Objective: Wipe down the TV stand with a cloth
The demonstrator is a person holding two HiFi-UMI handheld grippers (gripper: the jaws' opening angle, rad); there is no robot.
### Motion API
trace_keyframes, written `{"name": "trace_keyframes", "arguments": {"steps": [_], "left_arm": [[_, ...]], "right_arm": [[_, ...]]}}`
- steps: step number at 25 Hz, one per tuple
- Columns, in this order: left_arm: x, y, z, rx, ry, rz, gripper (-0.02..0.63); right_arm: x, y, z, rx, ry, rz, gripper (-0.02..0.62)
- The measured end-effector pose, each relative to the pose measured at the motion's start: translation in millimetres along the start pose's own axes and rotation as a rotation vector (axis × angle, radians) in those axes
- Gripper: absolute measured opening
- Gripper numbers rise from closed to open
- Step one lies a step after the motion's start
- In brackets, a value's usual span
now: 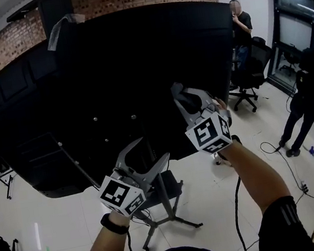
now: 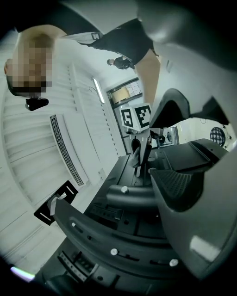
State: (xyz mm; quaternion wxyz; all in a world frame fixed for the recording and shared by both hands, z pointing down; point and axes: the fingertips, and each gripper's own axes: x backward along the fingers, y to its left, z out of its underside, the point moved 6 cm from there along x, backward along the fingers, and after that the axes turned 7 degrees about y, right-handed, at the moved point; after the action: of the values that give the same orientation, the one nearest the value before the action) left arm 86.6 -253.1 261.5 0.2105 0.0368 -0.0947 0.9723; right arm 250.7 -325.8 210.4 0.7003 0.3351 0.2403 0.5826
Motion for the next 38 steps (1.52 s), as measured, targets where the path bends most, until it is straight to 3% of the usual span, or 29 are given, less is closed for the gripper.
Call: {"name": "trace_keyframes", "arguments": {"steps": [6, 9, 15, 20, 27, 38], "left_arm": [[-16, -12, 7, 0.019, 0.003, 0.020, 0.305], [-15, -13, 11, 0.023, 0.013, 0.007, 0.305], [2, -5, 18, 0.048, 0.021, -0.060, 0.305], [14, -10, 21, 0.035, 0.048, -0.096, 0.301], [19, -8, 24, 0.036, 0.054, -0.113, 0.301], [3, -23, 28, 0.049, 0.057, -0.067, 0.301]], "right_arm": [[10, -19, 29, -0.039, 0.054, 0.042, 0.057], [16, -11, 22, -0.060, 0.007, 0.029, 0.058], [6, 59, -19, 0.002, -0.128, -0.117, 0.058], [-12, 92, -20, -0.004, -0.133, -0.200, 0.058], [-7, 70, 11, -0.049, -0.092, -0.152, 0.057], [15, 14, 83, -0.127, 0.055, -0.034, 0.057]]}}
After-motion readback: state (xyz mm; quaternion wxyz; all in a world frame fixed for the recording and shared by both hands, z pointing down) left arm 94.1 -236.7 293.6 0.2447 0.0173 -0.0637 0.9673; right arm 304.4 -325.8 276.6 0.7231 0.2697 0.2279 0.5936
